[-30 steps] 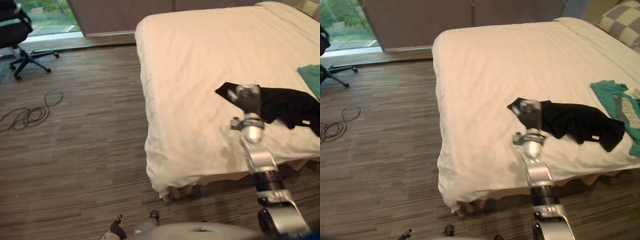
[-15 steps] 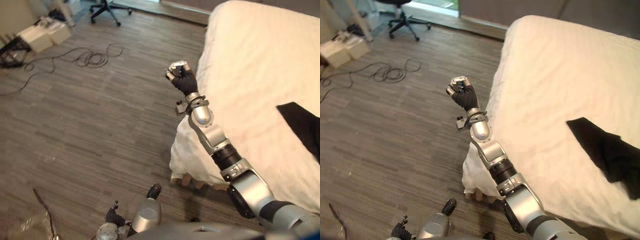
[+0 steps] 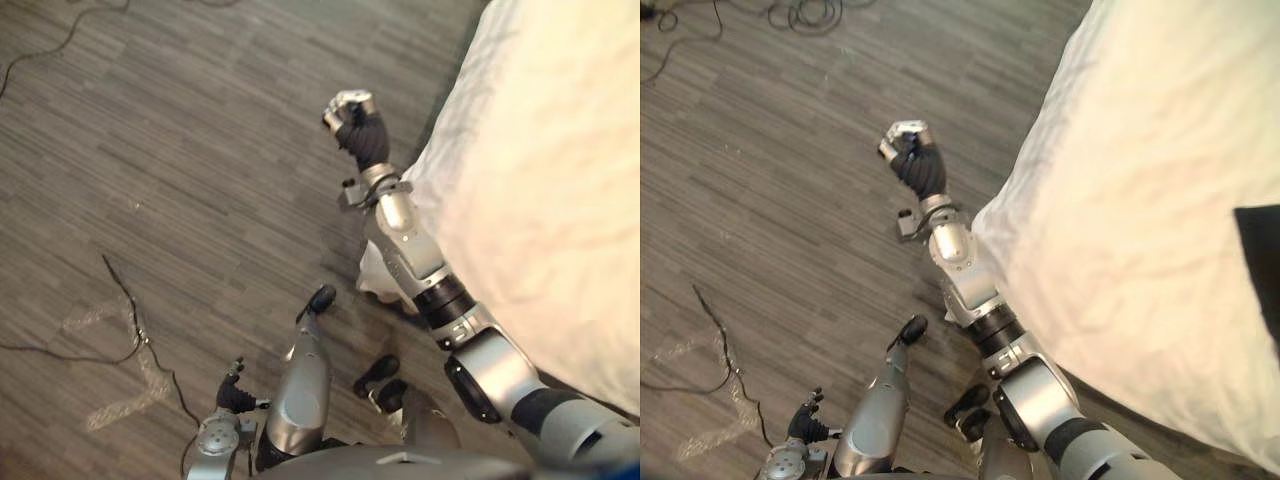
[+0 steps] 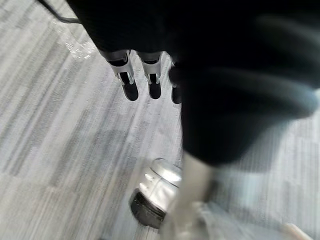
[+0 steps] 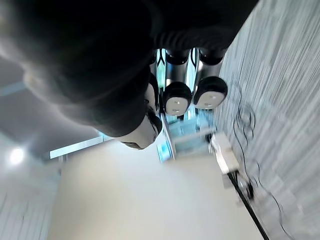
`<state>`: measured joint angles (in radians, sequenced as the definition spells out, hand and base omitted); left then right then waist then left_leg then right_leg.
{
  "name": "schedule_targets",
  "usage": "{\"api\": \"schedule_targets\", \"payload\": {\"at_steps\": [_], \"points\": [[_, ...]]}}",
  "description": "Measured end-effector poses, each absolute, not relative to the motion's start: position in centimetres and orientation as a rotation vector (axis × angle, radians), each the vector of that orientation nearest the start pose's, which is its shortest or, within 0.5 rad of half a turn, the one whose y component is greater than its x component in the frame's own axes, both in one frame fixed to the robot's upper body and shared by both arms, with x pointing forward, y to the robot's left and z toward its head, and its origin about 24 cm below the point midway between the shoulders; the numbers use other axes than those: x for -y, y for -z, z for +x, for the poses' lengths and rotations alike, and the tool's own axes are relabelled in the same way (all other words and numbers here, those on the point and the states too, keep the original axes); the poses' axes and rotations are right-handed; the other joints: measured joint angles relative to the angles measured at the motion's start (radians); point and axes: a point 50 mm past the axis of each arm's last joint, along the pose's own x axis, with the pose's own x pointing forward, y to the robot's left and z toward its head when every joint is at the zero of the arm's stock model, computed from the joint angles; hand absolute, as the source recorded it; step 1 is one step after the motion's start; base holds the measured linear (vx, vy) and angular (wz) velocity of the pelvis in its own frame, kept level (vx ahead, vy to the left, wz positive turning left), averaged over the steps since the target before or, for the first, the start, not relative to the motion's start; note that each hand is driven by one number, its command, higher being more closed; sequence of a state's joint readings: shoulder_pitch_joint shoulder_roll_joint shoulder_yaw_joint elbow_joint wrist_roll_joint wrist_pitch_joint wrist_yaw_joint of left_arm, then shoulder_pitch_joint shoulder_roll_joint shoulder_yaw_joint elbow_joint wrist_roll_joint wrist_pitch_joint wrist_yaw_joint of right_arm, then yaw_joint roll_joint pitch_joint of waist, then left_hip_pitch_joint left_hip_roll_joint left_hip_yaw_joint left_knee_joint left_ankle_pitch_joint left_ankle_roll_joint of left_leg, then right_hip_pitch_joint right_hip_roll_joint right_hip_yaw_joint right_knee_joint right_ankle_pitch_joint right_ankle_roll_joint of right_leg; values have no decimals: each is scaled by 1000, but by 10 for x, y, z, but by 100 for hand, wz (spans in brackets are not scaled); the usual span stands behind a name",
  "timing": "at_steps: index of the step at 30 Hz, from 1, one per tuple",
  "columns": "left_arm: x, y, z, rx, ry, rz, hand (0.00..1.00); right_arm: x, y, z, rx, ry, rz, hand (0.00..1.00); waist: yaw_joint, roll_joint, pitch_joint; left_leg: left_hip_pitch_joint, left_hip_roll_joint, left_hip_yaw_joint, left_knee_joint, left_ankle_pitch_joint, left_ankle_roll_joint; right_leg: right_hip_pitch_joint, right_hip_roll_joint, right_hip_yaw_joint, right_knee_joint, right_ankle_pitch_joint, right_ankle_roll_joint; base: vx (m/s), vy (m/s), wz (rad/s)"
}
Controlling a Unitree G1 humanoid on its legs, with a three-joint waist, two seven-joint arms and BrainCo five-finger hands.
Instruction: Tidy the bed and pick cloth on bed and put in laundry
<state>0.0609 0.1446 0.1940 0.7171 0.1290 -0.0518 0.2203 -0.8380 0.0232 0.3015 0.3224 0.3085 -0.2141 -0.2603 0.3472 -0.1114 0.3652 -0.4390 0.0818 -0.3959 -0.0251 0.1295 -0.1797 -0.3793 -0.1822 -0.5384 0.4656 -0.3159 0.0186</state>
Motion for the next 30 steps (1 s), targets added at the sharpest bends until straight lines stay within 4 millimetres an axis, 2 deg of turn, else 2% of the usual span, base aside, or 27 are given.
{"api": "schedule_targets", "payload": {"at_steps": [1, 3, 6, 8, 11, 14, 15, 19, 20, 22, 24, 25, 27, 28, 30], "points": [[-250, 97, 177, -671, -428, 286, 0, 24, -231, 339, 597, -289, 256, 100, 0, -2, 18, -18, 3, -3, 5, 3, -6, -22, -1, -2, 19, -8, -5, -146, -149, 5], [-240, 63, 238, -491, -412, 272, 0, 32, -244, 343, 628, -239, 283, 100, -19, -8, 73, -100, 9, -14, 25, 15, -27, -119, -9, -10, 87, -28, -29, -151, -116, 5], [-210, 37, 276, -358, -350, 227, 0, 40, -239, 349, 603, -203, 262, 100, -50, -3, 102, -191, 10, -16, 37, 28, -41, -228, -24, -16, 137, -35, -41, -106, -41, -5], [-196, 32, 284, -336, -331, 180, 0, 41, -229, 354, 559, -188, 256, 100, -63, 4, 113, -235, 14, -11, 38, 35, -45, -280, -27, -16, 153, -36, -43, -44, -21, -8], [-190, 33, 285, -338, -326, 150, 0, 42, -215, 361, 492, -172, 244, 100, -63, 9, 116, -297, 19, -3, 41, 38, -51, -353, -30, -16, 173, -41, -52, -2, -37, -8], [-186, 33, 287, -339, -322, 138, 0, 39, -196, 369, 404, -163, 197, 100, -63, 34, 135, -341, 22, -4, 44, 41, -56, -404, -33, -22, 193, -45, -58, 24, -39, 4], [-185, 32, 287, -338, -322, 136, 0, 35, -183, 371, 349, -168, 174, 100, -66, 36, 137, -354, 22, 0, 43, 41, -56, -422, -37, -22, 200, -46, -59, 35, -22, -1], [-183, 35, 287, -349, -318, 133, 0, 20, -152, 370, 235, -191, 126, 100, -86, 37, 137, -357, 16, 8, 44, 41, -56, -427, -44, -19, 200, -46, -60, 15, 2, 0], [-180, 35, 288, -347, -313, 125, 0, 18, -140, 369, 196, -192, 117, 100, -88, 37, 136, -356, 13, 11, 45, 41, -56, -427, -47, -16, 200, -46, -60, 0, 0, 0], [-173, 34, 289, -345, -302, 108, 0, 17, -103, 362, 65, -185, 108, 100, -92, 37, 136, -342, 6, 21, 46, 41, -56, -412, -51, -10, 195, -45, -61, 20, 38, 0], [-168, 34, 291, -345, -294, 87, 0, 26, -49, 348, -138, -170, 63, 100, -101, 35, 135, -313, 1, 34, 47, 41, -55, -383, -55, -2, 184, -44, -62, 9, 40, -5], [-169, 34, 290, -348, -296, 87, 0, 32, -33, 342, -200, -144, 69, 100, -108, 35, 135, -303, 0, 37, 47, 41, -55, -372, -54, -1, 179, -41, -62, 1, 49, -12], [-171, 36, 289, -359, -306, 71, 0, 68, 24, 312, -400, 10, 145, 100, -142, 31, 132, -253, 3, 63, 47, 37, -49, -325, -46, 17, 151, -21, -56, -23, 61, -29], [-172, 37, 289, -361, -313, 59, 0, 79, 35, 304, -436, 55, 165, 100, -149, 31, 130, -240, 5, 73, 48, 35, -45, -313, -41, 26, 141, -15, -55, -36, 69, -53], [-176, 40, 287, -378, -320, 35, 0, 116, 71, 271, -556, 204, 214, 100, -184, 28, 116, -176, 17, 127, 48, 24, -27, -268, -22, 68, 102, 13, -50, -47, 70, -72]]}}
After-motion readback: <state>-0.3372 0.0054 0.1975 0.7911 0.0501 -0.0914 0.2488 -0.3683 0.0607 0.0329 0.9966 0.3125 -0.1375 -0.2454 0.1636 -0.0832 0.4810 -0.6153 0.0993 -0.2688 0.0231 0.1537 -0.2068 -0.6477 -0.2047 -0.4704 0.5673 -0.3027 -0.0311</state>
